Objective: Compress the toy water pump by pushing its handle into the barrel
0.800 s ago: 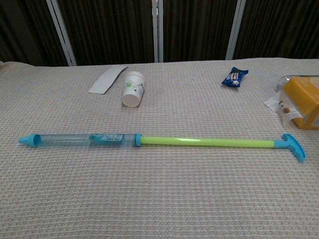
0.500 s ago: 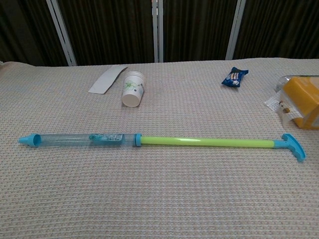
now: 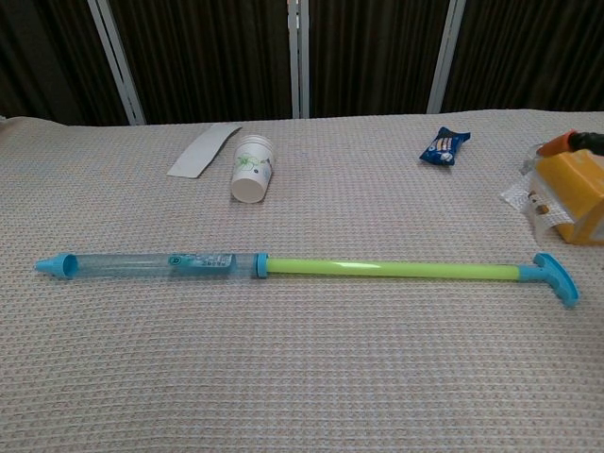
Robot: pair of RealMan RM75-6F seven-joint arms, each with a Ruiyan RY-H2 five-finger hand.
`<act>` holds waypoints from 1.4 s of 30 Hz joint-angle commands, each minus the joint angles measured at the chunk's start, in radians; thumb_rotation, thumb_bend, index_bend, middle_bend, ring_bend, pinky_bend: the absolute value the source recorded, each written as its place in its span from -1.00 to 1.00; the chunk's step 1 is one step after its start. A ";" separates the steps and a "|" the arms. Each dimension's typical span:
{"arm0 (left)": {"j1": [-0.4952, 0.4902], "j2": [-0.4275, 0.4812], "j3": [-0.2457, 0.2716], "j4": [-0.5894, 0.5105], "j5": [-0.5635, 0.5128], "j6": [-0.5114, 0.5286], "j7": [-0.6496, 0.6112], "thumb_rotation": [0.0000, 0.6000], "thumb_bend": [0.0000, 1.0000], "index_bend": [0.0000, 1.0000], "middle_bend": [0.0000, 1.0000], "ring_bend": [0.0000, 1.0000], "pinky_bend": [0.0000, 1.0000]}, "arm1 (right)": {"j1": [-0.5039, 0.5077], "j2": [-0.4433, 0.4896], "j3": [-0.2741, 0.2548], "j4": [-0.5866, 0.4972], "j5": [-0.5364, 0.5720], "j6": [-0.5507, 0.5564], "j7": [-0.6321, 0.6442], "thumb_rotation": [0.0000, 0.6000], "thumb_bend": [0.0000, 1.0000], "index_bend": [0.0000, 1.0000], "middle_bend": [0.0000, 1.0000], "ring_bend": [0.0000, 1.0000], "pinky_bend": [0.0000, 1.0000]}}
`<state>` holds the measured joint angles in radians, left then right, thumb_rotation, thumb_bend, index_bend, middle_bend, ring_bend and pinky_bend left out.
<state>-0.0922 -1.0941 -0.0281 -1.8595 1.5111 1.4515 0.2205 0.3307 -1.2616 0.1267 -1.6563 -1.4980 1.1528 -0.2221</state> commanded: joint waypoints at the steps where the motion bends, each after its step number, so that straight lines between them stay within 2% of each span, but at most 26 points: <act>1: -0.008 -0.010 -0.004 0.006 -0.019 -0.016 0.011 1.00 -1.00 -1.00 -1.00 -1.00 -1.00 | 0.092 -0.057 0.027 0.053 0.068 -0.128 0.023 1.00 -1.00 -0.42 1.00 1.00 1.00; 7: -0.017 -0.025 -0.008 0.014 -0.046 -0.031 0.036 1.00 -1.00 -1.00 -1.00 -1.00 -1.00 | 0.168 -0.143 0.055 0.132 0.184 -0.232 0.001 1.00 -1.00 -0.26 1.00 1.00 1.00; 12: -0.022 -0.031 -0.010 0.019 -0.060 -0.037 0.046 1.00 -1.00 -1.00 -1.00 -1.00 -1.00 | 0.202 -0.205 0.063 0.192 0.266 -0.259 -0.045 1.00 -0.83 -0.19 1.00 1.00 1.00; 17: -0.024 -0.034 -0.010 0.022 -0.069 -0.040 0.050 1.00 -1.00 -1.00 -1.00 -1.00 -1.00 | 0.223 -0.255 0.050 0.255 0.325 -0.267 -0.114 1.00 -0.70 -0.02 1.00 1.00 1.00; 22: -0.027 -0.035 -0.010 0.025 -0.073 -0.042 0.052 1.00 -1.00 -1.00 -1.00 -1.00 -1.00 | 0.232 -0.272 0.037 0.285 0.346 -0.260 -0.147 1.00 -0.60 0.01 1.00 1.00 1.00; 42: -0.033 -0.039 -0.006 0.026 -0.083 -0.044 0.058 1.00 -1.00 -1.00 -1.00 -1.00 -1.00 | 0.249 -0.291 -0.003 0.357 0.368 -0.257 -0.172 1.00 -0.48 0.06 1.00 1.00 1.00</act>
<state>-0.1247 -1.1327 -0.0338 -1.8337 1.4278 1.4078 0.2784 0.5781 -1.5520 0.1261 -1.3013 -1.1313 0.8987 -0.3915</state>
